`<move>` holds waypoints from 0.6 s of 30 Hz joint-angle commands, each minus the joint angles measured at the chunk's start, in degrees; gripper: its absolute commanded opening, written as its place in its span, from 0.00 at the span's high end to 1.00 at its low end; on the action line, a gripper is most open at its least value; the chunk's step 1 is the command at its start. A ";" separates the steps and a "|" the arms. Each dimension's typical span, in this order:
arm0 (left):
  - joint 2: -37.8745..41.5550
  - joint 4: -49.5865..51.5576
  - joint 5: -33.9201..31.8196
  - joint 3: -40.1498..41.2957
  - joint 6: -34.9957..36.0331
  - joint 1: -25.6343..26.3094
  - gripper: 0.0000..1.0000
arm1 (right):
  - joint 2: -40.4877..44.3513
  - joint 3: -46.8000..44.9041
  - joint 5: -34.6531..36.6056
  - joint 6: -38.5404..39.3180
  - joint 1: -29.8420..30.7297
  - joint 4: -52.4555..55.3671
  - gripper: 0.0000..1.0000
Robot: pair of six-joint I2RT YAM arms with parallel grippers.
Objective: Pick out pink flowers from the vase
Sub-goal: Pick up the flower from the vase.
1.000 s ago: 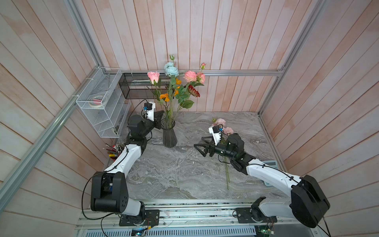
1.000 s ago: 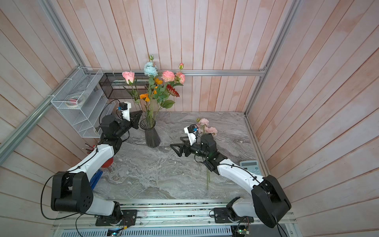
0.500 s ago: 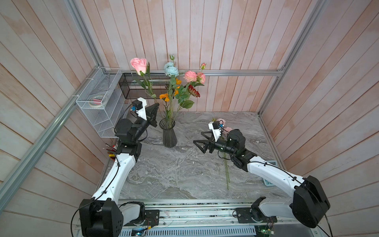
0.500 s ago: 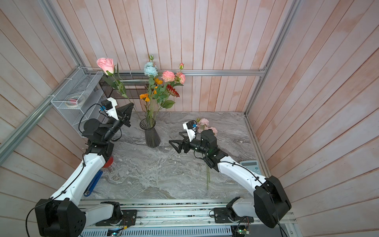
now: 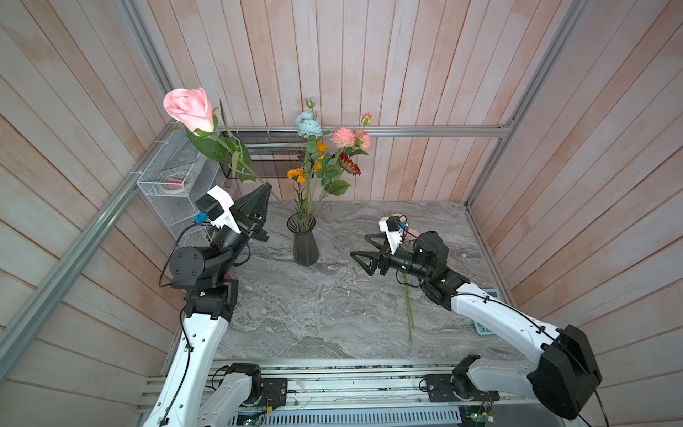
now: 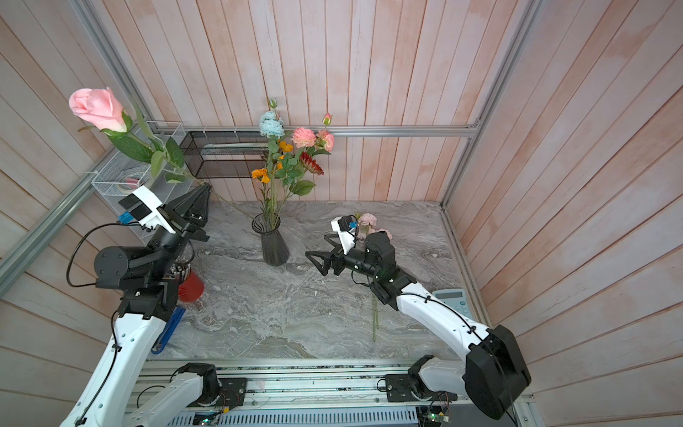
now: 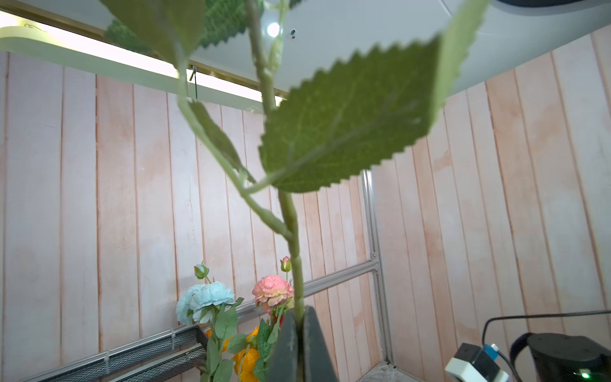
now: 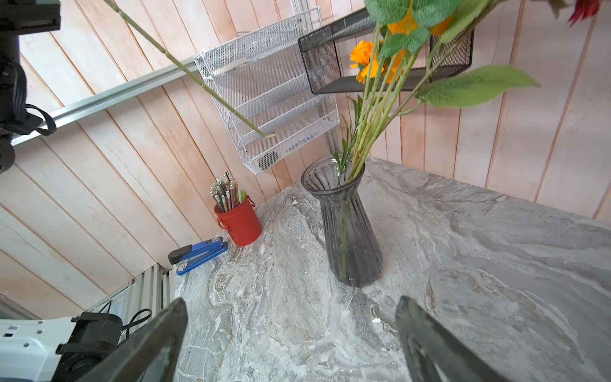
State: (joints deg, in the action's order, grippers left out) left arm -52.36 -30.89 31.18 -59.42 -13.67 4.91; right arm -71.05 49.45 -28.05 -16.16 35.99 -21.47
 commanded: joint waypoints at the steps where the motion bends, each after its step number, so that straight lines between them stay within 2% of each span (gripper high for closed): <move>1: 1.49 4.05 3.05 0.37 -5.98 0.36 1.00 | 3.27 0.42 1.92 2.59 0.30 2.22 0.02; 5: 1.90 4.97 8.76 3.48 -10.75 1.38 1.00 | 5.44 0.97 3.13 4.39 0.26 5.26 0.02; 8: 0.48 5.39 12.06 5.78 -9.71 5.67 1.00 | 6.94 1.26 3.85 5.90 0.14 6.87 0.02; 14: -3.65 10.70 8.07 8.38 0.95 19.01 1.00 | 8.34 2.06 3.32 8.30 0.05 7.86 0.04; 18: -6.94 9.63 6.87 9.23 2.25 24.05 1.00 | 9.44 2.55 1.41 8.89 0.03 9.85 0.10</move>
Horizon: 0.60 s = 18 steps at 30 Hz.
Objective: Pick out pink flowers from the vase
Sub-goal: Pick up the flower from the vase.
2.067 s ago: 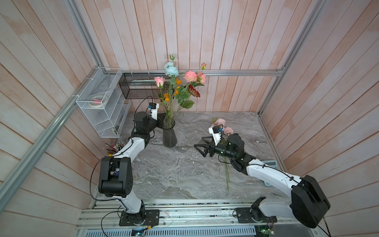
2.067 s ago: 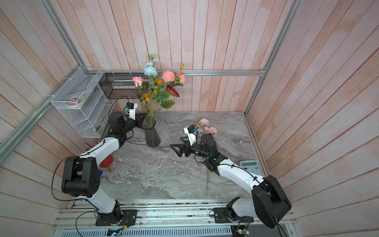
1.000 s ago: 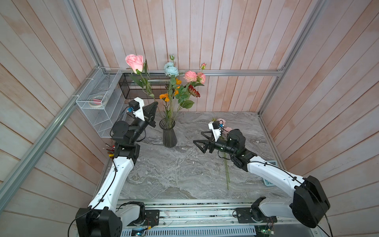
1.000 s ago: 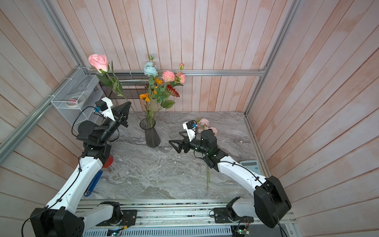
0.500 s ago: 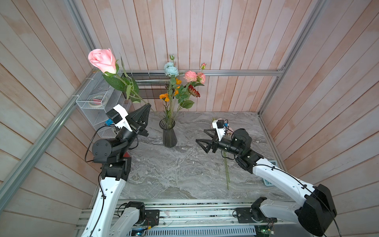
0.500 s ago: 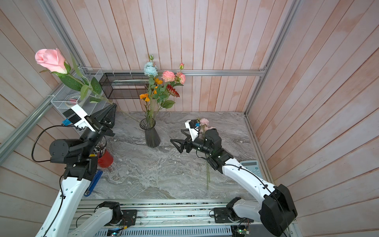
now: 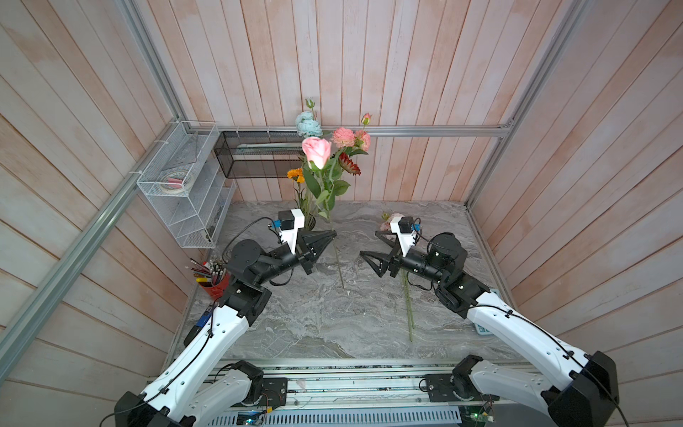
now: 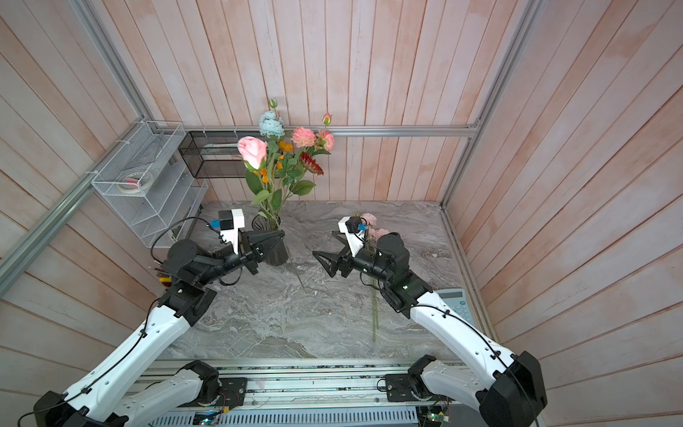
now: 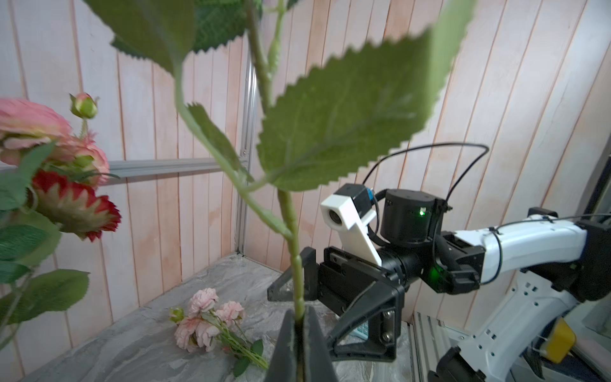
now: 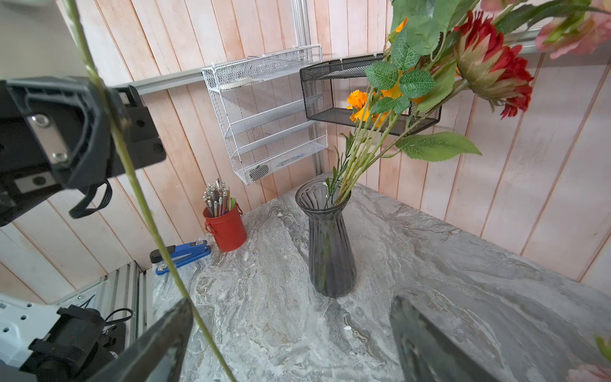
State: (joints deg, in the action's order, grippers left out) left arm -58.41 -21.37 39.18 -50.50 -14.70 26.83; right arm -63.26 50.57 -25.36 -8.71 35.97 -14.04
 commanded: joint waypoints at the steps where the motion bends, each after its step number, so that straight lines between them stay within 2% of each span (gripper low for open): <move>1: -1.67 -0.22 -1.12 0.39 3.68 3.35 1.00 | 2.33 0.81 -1.72 1.50 0.07 2.26 0.11; 7: -5.10 -3.24 0.02 1.95 3.83 7.32 1.00 | 4.33 -2.03 -1.73 2.68 0.03 1.99 0.20; 13: -6.05 -6.17 0.64 3.48 2.49 8.15 1.00 | 3.31 -1.79 -1.13 3.87 -0.11 3.00 0.24; 18: -7.21 -7.29 2.15 3.66 2.01 8.33 1.00 | 1.36 -0.79 -3.73 3.83 -0.15 2.17 0.30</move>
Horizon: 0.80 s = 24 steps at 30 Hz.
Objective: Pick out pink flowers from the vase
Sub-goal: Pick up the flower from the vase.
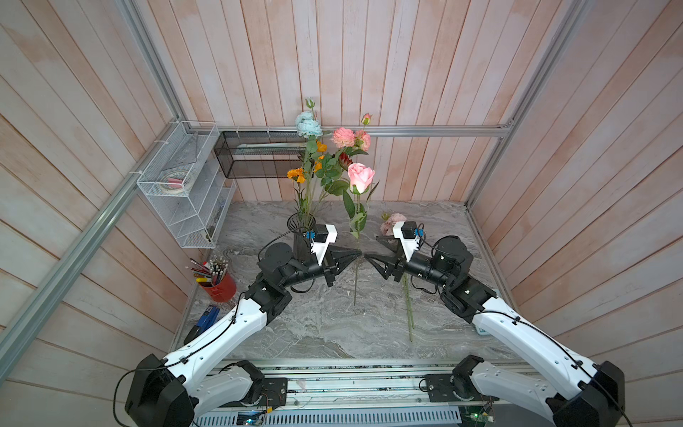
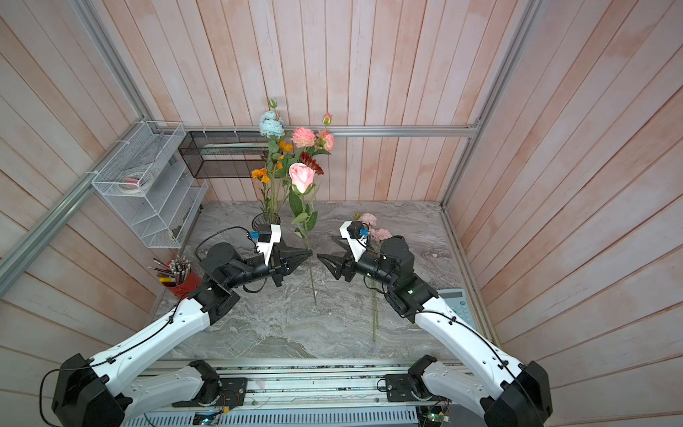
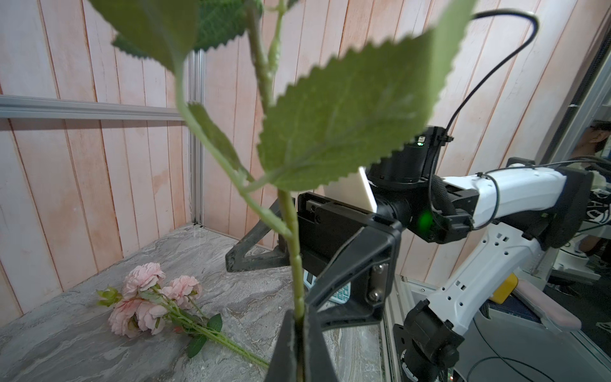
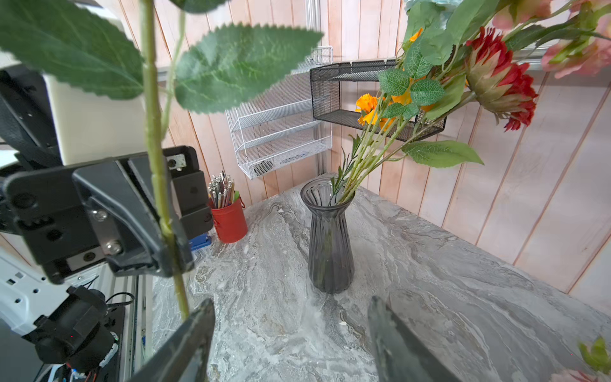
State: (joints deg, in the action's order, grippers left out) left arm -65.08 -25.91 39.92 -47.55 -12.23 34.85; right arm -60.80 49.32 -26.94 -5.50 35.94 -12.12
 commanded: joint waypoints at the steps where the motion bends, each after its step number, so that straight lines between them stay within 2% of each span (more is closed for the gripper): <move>1: -0.66 -2.82 1.26 0.68 -0.35 0.31 1.00 | -1.53 0.75 -2.73 0.42 -0.14 0.29 0.31; 8: -1.23 -2.75 -0.36 0.88 1.14 0.31 1.00 | -1.46 0.11 -6.75 -1.86 -0.05 0.29 0.35; 17: -2.33 -3.27 -2.49 0.79 1.58 0.39 1.00 | -1.24 -0.07 -10.96 -3.07 0.26 -0.01 0.35; 24: -3.37 -3.37 -3.18 0.36 1.30 0.59 1.00 | -2.89 -0.98 -11.58 -3.99 0.86 -2.78 0.35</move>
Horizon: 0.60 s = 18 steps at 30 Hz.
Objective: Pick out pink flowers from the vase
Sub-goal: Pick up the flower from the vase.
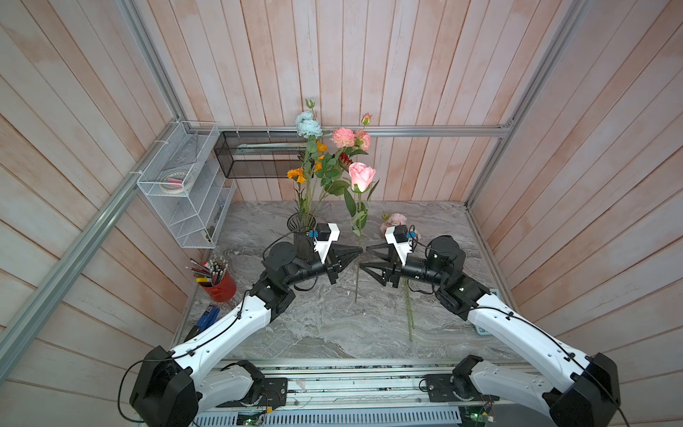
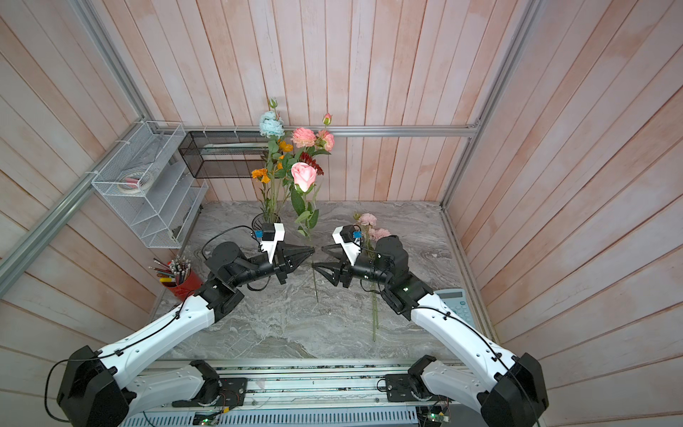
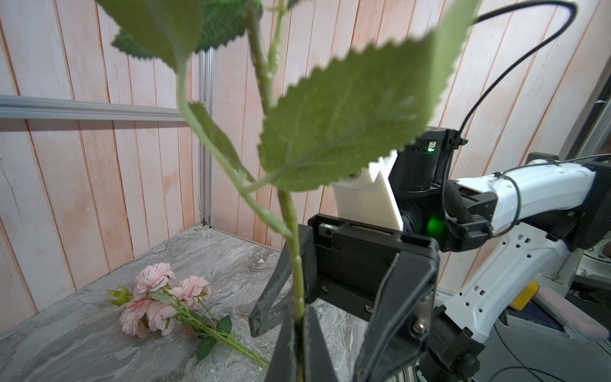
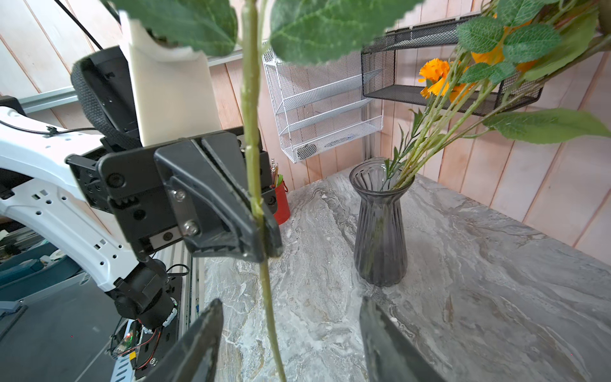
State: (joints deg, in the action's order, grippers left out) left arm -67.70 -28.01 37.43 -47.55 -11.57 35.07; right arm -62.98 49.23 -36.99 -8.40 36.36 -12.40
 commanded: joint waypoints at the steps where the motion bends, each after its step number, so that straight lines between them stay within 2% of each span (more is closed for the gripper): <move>1: -0.72 -1.73 -0.78 0.66 0.46 0.37 1.00 | -0.82 -1.01 -1.55 -1.08 0.43 -3.02 0.35; 9: -0.15 -3.98 -0.66 2.81 0.05 0.48 1.00 | -2.61 -0.82 -0.66 -1.40 0.43 -3.64 0.42; 12: -0.48 -4.59 -0.38 2.99 -0.20 0.53 1.00 | -2.67 -1.49 -0.23 -1.66 0.39 -4.25 0.48; 18: -0.66 -4.79 -0.22 2.73 -0.64 0.51 1.00 | -3.37 -1.89 -0.12 -1.90 0.42 -5.70 0.49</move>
State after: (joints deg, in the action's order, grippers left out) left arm -68.25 -31.22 37.06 -45.52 -11.81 35.40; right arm -65.82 48.03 -37.34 -9.78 36.40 -16.23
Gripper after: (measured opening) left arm 0.051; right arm 0.511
